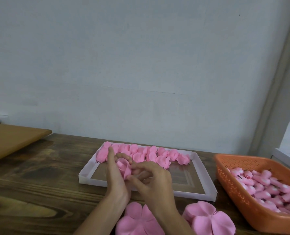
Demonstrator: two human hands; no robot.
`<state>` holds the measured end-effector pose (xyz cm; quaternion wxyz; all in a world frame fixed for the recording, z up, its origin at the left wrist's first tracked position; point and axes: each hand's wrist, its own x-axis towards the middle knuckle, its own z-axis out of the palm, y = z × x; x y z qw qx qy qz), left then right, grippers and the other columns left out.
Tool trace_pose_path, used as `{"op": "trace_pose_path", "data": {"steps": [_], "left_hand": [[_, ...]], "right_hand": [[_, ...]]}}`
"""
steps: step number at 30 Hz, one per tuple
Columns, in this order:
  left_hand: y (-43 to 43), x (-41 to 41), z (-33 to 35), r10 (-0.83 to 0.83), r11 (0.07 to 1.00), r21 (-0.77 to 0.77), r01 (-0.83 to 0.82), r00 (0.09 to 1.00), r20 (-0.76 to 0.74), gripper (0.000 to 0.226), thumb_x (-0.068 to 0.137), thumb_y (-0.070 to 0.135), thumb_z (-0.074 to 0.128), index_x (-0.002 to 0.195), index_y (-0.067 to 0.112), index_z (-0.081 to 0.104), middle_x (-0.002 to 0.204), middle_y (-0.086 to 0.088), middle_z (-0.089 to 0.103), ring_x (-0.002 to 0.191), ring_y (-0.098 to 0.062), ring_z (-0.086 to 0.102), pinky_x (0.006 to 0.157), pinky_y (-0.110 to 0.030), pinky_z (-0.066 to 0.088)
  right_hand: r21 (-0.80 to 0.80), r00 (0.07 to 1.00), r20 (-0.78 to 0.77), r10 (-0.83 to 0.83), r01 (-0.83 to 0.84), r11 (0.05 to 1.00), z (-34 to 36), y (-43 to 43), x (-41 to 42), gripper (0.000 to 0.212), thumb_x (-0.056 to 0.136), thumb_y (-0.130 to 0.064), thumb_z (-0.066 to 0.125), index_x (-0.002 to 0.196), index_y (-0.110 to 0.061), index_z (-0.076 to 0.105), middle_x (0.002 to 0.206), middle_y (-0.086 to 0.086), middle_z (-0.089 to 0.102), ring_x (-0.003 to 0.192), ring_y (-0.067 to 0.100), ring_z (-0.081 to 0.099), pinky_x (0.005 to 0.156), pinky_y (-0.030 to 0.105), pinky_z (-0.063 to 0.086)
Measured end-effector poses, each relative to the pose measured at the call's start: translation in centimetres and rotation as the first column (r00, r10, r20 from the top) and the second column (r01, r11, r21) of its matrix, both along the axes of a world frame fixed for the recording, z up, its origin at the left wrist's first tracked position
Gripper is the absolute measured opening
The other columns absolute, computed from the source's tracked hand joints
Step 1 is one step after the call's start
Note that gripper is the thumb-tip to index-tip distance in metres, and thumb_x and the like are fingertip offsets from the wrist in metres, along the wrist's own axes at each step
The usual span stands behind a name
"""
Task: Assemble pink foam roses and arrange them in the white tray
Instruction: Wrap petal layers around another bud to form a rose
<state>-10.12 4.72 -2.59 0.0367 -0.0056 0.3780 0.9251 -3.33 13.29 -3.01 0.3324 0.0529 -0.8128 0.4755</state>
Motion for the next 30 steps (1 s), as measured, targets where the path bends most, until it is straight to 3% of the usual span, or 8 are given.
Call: {"op": "trace_pose_path", "data": {"steps": [6,8,10,15,21,23,26,30], "left_hand": [[0.3,0.3,0.0,-0.017,0.999,-0.047,0.015,0.998,-0.055,0.064,0.100,0.063,0.050,0.066,0.010,0.059,0.066,-0.012,0.062,0.060,-0.028,0.057,0.062,-0.035,0.047],[0.3,0.3,0.0,-0.031,0.999,-0.044,0.028,0.998,-0.063,0.062,0.100,0.064,0.051,0.074,0.008,0.058,0.071,-0.013,0.061,0.062,-0.028,0.055,0.065,-0.036,0.045],[0.3,0.3,-0.1,-0.052,0.998,-0.051,0.048,0.996,-0.077,0.060,0.099,0.064,0.051,0.074,0.010,0.058,0.071,-0.012,0.060,0.061,-0.027,0.053,0.063,-0.036,0.044],[0.3,0.2,-0.2,-0.050,0.996,-0.079,0.041,0.992,-0.114,0.061,0.098,0.064,0.052,0.068,0.011,0.059,0.068,-0.012,0.057,0.058,-0.027,0.051,0.059,-0.033,0.045],[0.3,0.2,-0.7,-0.059,0.991,-0.123,0.049,0.995,-0.083,0.060,0.091,0.071,0.058,0.059,0.019,0.054,0.061,-0.004,0.049,0.056,-0.020,0.053,0.059,-0.031,0.048],[0.2,-0.1,-0.7,-0.075,0.985,-0.160,0.059,0.993,-0.093,0.061,0.088,0.073,0.059,0.059,0.020,0.053,0.060,-0.003,0.048,0.054,-0.020,0.052,0.057,-0.030,0.046],[0.2,-0.3,-0.8,-0.114,0.976,-0.203,0.083,0.982,-0.148,0.058,0.077,0.077,0.064,0.062,0.022,0.058,0.062,-0.001,0.052,0.051,-0.016,0.052,0.054,-0.028,0.043],[0.7,-0.4,-1.5,-0.163,0.945,-0.313,0.095,0.967,-0.198,0.063,0.075,0.082,0.061,0.083,0.021,0.075,0.087,0.001,0.077,0.080,-0.017,0.074,0.068,-0.035,0.054]], "right_hand": [[0.017,0.998,-0.020,-0.051,0.052,0.999,-0.1,0.2,0.0,0.021,0.075,-0.021,0.086,0.083,-0.032,0.070,0.079,-0.020,0.073,0.073,0.005,0.072,0.062,0.020,0.057],[0.064,0.995,-0.052,-0.088,0.092,0.994,-0.3,0.2,-0.1,0.022,0.075,-0.017,0.084,0.084,-0.033,0.071,0.080,-0.017,0.072,0.073,0.007,0.070,0.063,0.024,0.057],[0.106,0.988,-0.083,-0.130,0.138,0.985,-0.4,0.2,-0.1,0.023,0.076,-0.017,0.084,0.084,-0.035,0.072,0.082,-0.015,0.068,0.071,0.009,0.067,0.063,0.028,0.056],[0.202,0.979,-0.112,-0.168,0.188,0.961,-0.4,0.3,0.0,0.013,0.082,-0.029,0.080,0.091,-0.038,0.076,0.082,-0.017,0.058,0.068,0.006,0.058,0.061,0.010,0.040],[0.325,0.990,-0.093,-0.103,0.128,0.937,-0.2,0.3,0.1,0.020,0.085,-0.043,0.061,0.101,-0.040,0.074,0.088,-0.019,0.050,0.076,0.002,0.055,0.062,0.011,0.040],[0.313,0.990,-0.110,-0.088,0.118,0.942,0.0,0.7,0.1,0.018,0.084,-0.040,0.065,0.101,-0.040,0.072,0.090,-0.021,0.049,0.078,0.002,0.057,0.064,0.010,0.041],[0.346,0.992,-0.118,-0.053,0.091,0.934,0.4,1.6,0.1,0.039,0.082,-0.036,0.072,0.119,-0.046,0.065,0.106,-0.023,0.047,0.097,0.004,0.058,0.078,0.019,0.049],[0.522,0.995,-0.088,-0.048,0.087,0.848,0.8,2.3,0.1,0.060,0.083,-0.037,0.068,0.138,-0.052,0.048,0.121,-0.025,0.038,0.111,0.002,0.046,0.086,0.022,0.048]]}}
